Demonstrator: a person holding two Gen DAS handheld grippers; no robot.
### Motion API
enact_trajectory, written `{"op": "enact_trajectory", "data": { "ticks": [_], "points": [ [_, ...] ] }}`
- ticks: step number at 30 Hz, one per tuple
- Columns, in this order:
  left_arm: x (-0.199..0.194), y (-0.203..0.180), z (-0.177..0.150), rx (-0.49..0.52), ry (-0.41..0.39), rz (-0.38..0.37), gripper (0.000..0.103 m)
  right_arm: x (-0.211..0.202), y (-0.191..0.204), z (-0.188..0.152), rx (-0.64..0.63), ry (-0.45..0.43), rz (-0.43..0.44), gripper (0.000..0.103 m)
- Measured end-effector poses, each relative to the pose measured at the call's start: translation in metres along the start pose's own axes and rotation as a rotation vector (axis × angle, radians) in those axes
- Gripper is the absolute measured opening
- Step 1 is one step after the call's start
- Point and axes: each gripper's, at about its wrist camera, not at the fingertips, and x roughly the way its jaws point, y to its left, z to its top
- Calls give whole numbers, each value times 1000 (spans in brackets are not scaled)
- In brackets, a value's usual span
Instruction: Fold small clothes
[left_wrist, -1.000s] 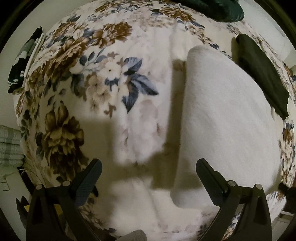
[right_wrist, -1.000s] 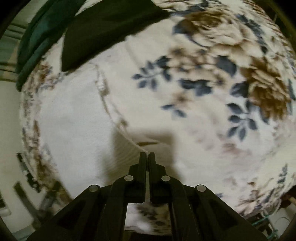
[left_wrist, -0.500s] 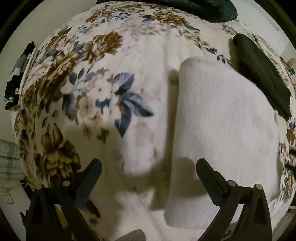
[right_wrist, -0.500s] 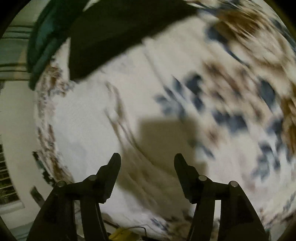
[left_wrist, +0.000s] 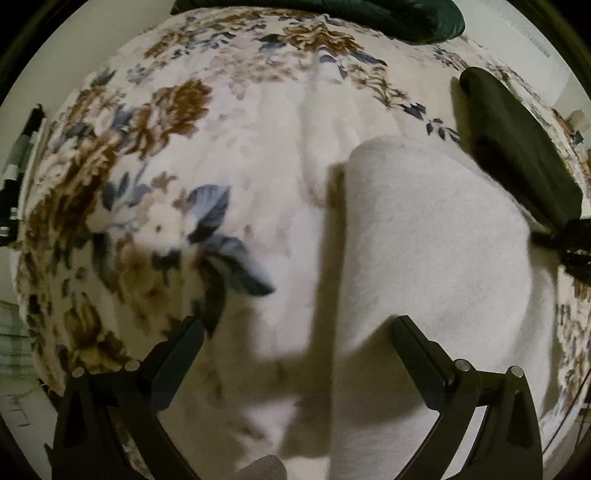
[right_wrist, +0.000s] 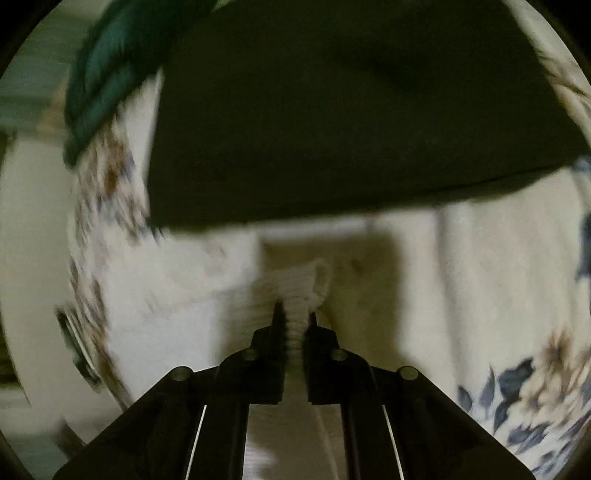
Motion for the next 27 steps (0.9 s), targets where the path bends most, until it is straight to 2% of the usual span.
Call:
{"op": "enact_trajectory", "data": {
  "ticks": [1,3,4,5,6,9,11,13,15,18,20,22,23,24,25,26,27],
  "points": [
    [1,2,2,-2,5,-22,103,2,2,0,-18,28,5,14],
    [0,10,4,-18,11,-90,103,-9,-5,-5,-9,47,50,48],
    [0,17,5,-33,18,-136,103,-15,-12,-9,12,44,112,55],
    [2,24,5,-49,28,-194,103,-18,-19,-15,31,58,176,67],
    [4,27,5,-59,36,-235,103,-19,-27,-24,38,79,207,74],
    [16,39,4,-86,80,-349,103,5,-44,-49,62,205,316,75],
    [28,41,3,-103,101,-428,103,29,-47,-62,93,282,424,77],
    [41,36,2,-99,129,-480,103,45,-47,-70,106,308,497,78],
    [52,30,4,-96,148,-504,103,57,-39,-72,104,308,555,85],
    [57,23,11,-88,144,-547,103,74,-20,-69,85,323,592,86],
    [56,18,15,-83,133,-575,103,80,-7,-69,50,326,582,86],
    [52,12,18,-65,120,-588,102,90,10,-68,30,321,562,81],
    [48,6,19,-48,107,-591,89,92,15,-68,25,315,549,68],
    [46,2,20,-35,101,-591,58,93,19,-69,23,310,545,51],
    [43,-4,23,-19,100,-603,41,91,18,-72,28,298,543,44],
    [40,-8,26,-17,97,-600,31,88,19,-73,34,283,543,37],
    [38,-8,29,-13,90,-590,26,84,24,-74,34,258,531,33]
  ]
}}
